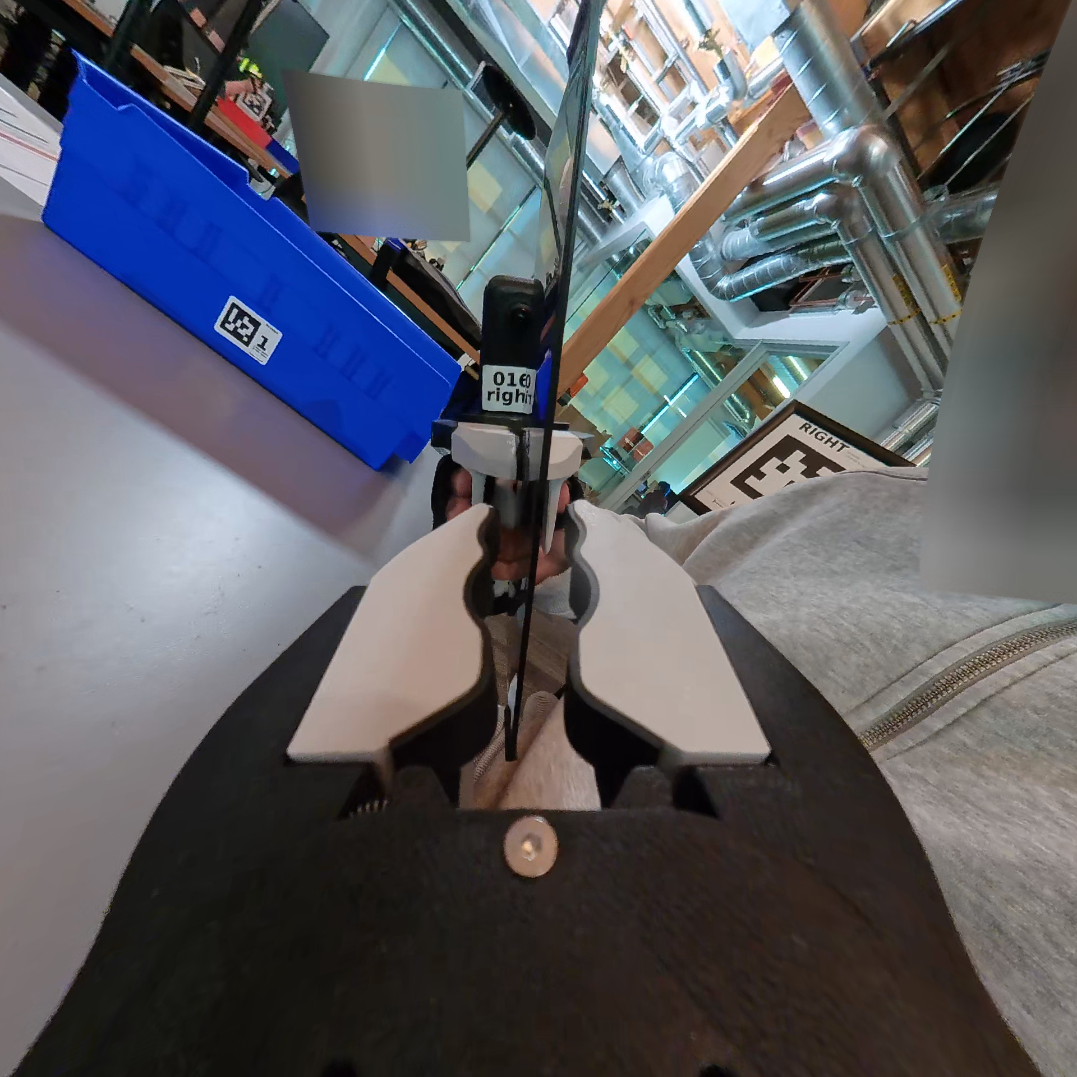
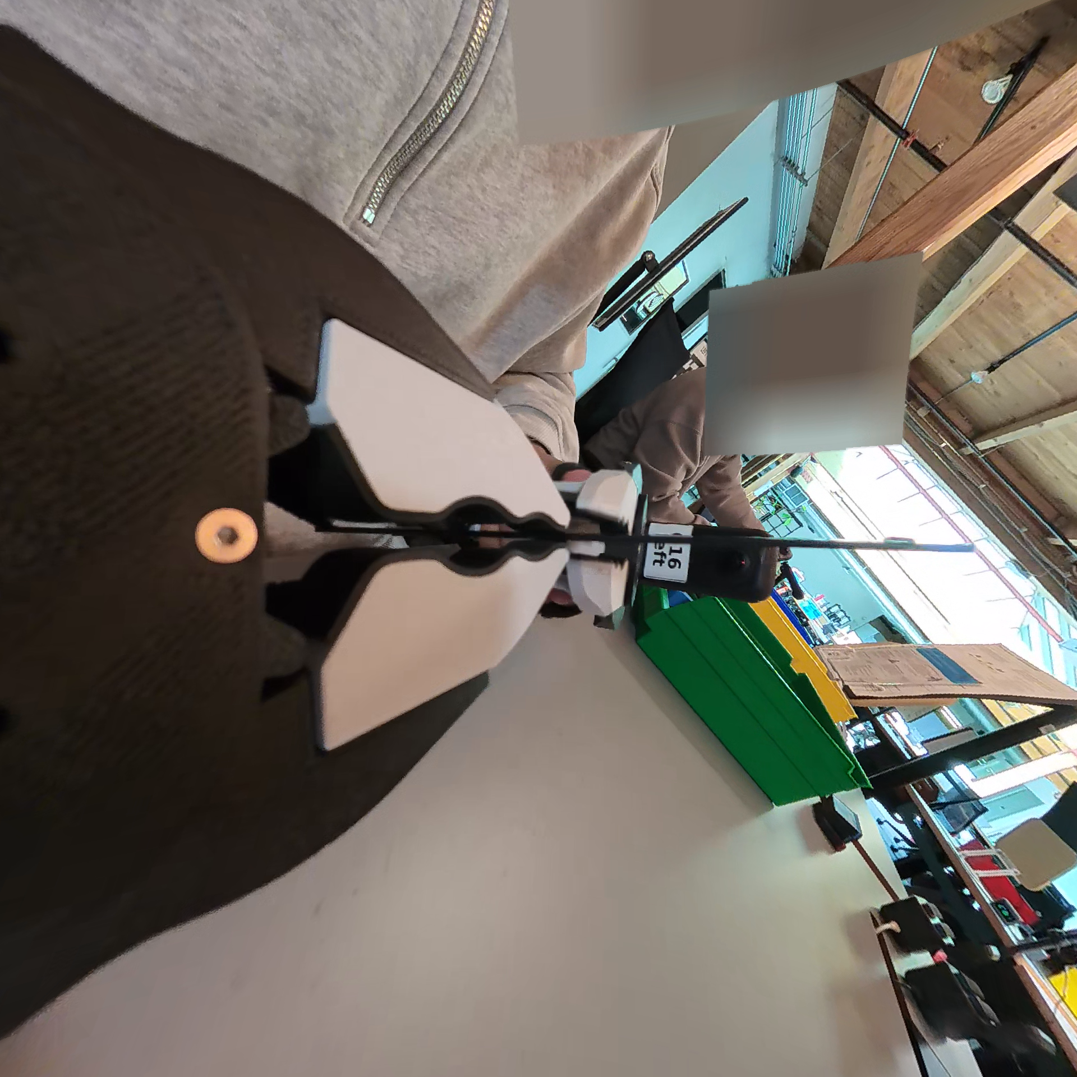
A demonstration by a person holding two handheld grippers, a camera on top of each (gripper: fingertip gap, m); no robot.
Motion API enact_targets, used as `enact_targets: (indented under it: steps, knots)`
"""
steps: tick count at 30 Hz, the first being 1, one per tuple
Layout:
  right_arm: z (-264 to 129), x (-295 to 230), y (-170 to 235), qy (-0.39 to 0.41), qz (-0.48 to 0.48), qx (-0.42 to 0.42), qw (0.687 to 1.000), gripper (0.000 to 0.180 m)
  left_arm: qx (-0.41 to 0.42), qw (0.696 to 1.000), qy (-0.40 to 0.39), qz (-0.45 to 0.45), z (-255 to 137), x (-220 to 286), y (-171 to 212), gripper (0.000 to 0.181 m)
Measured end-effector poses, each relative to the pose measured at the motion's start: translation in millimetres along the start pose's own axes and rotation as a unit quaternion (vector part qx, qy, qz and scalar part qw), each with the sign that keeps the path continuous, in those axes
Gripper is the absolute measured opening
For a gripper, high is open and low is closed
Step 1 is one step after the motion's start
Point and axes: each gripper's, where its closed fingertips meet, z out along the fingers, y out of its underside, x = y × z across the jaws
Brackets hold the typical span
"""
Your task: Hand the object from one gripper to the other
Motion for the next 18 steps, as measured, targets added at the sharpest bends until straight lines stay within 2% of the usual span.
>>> enact_targets:
  steps: [2, 11, 18]
  knots:
    - [0.6, 0.0, 1.3, 0.000, 0.000, -0.003, 1.000, 0.002, -0.002, 1.000, 0.003, -0.001, -1.4, 0.5, 0.0, 0.004]
    - [0.1, 0.4, 0.5, -0.017, 0.041, 0.006, 0.999, 0.004, -0.015, 1.000, -0.011, 0.004, -1.8, -3.3, 2.6, 0.001]
    - [-3.1, 1.3, -8.2, -0.019, 0.048, 0.033, 0.998, 0.018, 0.010, 0.999, 0.005, -0.031, -5.1, -3.9, -3.4, 0.001]
